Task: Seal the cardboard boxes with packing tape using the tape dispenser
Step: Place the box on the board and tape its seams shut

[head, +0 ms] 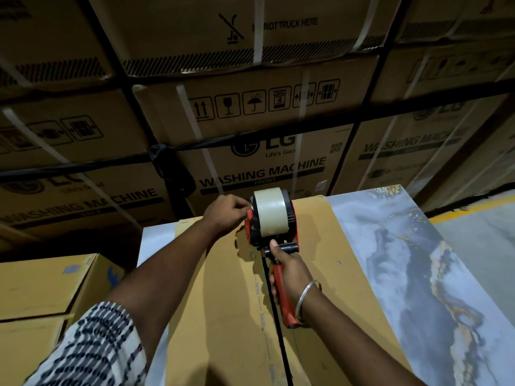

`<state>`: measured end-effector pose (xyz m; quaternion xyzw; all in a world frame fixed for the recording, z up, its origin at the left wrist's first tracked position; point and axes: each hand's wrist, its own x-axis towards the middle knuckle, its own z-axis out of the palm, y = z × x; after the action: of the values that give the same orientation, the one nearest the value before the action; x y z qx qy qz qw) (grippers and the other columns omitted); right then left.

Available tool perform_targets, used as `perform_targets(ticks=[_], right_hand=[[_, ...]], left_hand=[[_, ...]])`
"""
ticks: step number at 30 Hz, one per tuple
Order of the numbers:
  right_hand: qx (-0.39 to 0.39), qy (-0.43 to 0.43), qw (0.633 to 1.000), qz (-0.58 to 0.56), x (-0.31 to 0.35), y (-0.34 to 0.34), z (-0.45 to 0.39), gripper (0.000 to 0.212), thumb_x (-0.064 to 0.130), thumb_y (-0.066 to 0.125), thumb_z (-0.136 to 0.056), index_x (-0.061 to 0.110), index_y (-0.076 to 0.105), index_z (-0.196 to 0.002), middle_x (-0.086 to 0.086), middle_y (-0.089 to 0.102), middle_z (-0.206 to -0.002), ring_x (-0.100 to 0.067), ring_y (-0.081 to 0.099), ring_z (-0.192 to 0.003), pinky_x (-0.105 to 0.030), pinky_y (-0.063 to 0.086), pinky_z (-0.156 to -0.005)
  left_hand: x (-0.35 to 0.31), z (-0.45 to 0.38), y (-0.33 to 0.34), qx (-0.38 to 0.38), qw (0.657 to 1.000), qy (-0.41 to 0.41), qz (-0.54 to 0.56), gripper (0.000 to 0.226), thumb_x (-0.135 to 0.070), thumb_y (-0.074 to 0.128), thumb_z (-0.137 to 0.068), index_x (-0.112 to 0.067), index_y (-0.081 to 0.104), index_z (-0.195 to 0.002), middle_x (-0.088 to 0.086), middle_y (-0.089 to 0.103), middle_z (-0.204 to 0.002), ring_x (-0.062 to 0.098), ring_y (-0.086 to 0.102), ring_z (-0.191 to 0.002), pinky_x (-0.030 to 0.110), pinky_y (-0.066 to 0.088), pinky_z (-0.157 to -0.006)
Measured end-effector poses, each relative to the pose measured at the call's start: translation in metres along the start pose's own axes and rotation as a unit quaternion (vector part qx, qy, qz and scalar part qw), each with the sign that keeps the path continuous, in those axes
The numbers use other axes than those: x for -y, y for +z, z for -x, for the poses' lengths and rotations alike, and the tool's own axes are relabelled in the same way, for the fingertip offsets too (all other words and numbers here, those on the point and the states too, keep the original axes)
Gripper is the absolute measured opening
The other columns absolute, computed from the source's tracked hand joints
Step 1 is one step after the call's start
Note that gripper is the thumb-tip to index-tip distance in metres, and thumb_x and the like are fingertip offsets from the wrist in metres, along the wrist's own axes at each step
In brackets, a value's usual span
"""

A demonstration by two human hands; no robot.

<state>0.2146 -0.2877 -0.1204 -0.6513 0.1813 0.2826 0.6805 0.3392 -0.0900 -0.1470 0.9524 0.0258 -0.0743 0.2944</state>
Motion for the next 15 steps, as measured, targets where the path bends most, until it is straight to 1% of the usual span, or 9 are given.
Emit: perform_targets(ticks=[2, 3, 5, 7, 9, 12, 13, 15], right_hand=[[0.000, 0.000, 1.000, 0.011, 0.001, 0.001, 0.000, 0.062, 0.058, 0.052, -0.098, 0.012, 0.042, -0.057, -0.008, 0.045, -0.054, -0.020, 0.038, -0.038, -0.024, 0.030, -0.046], [0.002, 0.001, 1.000, 0.014, 0.002, 0.001, 0.000, 0.063, 0.059, 0.052, -0.098, 0.012, 0.043, -0.056, -0.008, 0.046, -0.054, -0.020, 0.039, -0.038, -0.024, 0.031, -0.046], [0.003, 0.003, 1.000, 0.019, 0.002, 0.001, 0.000, 0.062, 0.059, 0.052, -0.098, 0.012, 0.044, -0.058, -0.008, 0.046, -0.054, -0.020, 0.040, -0.038, -0.024, 0.032, -0.047], [0.002, 0.004, 1.000, 0.024, 0.003, 0.002, 0.001, 0.060, 0.058, 0.053, -0.098, 0.010, 0.046, -0.061, -0.007, 0.047, -0.053, -0.020, 0.041, -0.037, -0.024, 0.033, -0.047], [0.002, 0.000, 1.000, 0.027, 0.003, 0.002, 0.002, 0.057, 0.056, 0.054, -0.098, 0.010, 0.048, -0.064, -0.006, 0.047, -0.053, -0.020, 0.041, -0.037, -0.023, 0.034, -0.046], [0.008, 0.009, 1.000, 0.025, -0.004, -0.001, 0.010, 0.057, 0.057, 0.055, -0.097, 0.011, 0.048, -0.065, -0.006, 0.045, -0.053, -0.020, 0.039, -0.038, -0.023, 0.032, -0.046], [0.009, 0.011, 1.000, 0.025, -0.009, -0.003, 0.015, 0.057, 0.057, 0.055, -0.097, 0.010, 0.047, -0.065, -0.006, 0.045, -0.052, -0.020, 0.038, -0.038, -0.024, 0.031, -0.046], [0.008, 0.010, 1.000, 0.024, -0.023, -0.007, 0.028, 0.056, 0.054, 0.056, -0.098, 0.009, 0.046, -0.065, -0.006, 0.042, -0.050, -0.019, 0.034, -0.036, -0.023, 0.028, -0.045]], left_hand=[[-0.003, 0.004, 0.000, -0.014, 0.998, -0.018, -0.055, 0.032, -0.045, 0.053, -0.083, -0.035, 0.076, -0.103, -0.006, 0.073, -0.100, 0.024, 0.066, -0.097, 0.036, 0.053, -0.080], [-0.005, 0.006, 0.001, -0.022, 0.997, -0.020, -0.069, 0.039, -0.046, 0.048, -0.081, -0.037, 0.075, -0.108, -0.005, 0.073, -0.107, 0.025, 0.065, -0.101, 0.037, 0.053, -0.082], [-0.006, 0.008, 0.003, -0.033, 0.995, -0.018, -0.093, 0.040, -0.042, 0.045, -0.084, -0.039, 0.073, -0.113, -0.006, 0.072, -0.113, 0.025, 0.064, -0.106, 0.036, 0.052, -0.082], [-0.006, 0.008, 0.004, -0.040, 0.994, -0.022, -0.103, 0.035, -0.036, 0.047, -0.091, -0.038, 0.072, -0.115, -0.006, 0.072, -0.115, 0.024, 0.064, -0.107, 0.034, 0.050, -0.079], [-0.008, 0.010, 0.004, -0.042, 0.993, -0.027, -0.111, 0.032, -0.033, 0.048, -0.093, -0.038, 0.072, -0.114, -0.005, 0.072, -0.112, 0.023, 0.063, -0.107, 0.032, 0.045, -0.074], [-0.009, 0.011, 0.004, -0.043, 0.991, -0.028, -0.122, 0.024, -0.034, 0.050, -0.095, -0.035, 0.074, -0.099, -0.006, 0.068, -0.098, 0.024, 0.063, -0.104, 0.032, 0.042, -0.071], [-0.010, 0.010, 0.003, -0.044, 0.990, -0.028, -0.128, 0.024, -0.037, 0.051, -0.096, -0.034, 0.074, -0.101, -0.005, 0.069, -0.098, 0.024, 0.063, -0.105, 0.032, 0.042, -0.072], [-0.009, 0.009, 0.005, -0.051, 0.990, -0.026, -0.131, 0.030, -0.051, 0.050, -0.098, -0.038, 0.072, -0.114, -0.007, 0.071, -0.110, 0.023, 0.062, -0.108, 0.032, 0.042, -0.073]])
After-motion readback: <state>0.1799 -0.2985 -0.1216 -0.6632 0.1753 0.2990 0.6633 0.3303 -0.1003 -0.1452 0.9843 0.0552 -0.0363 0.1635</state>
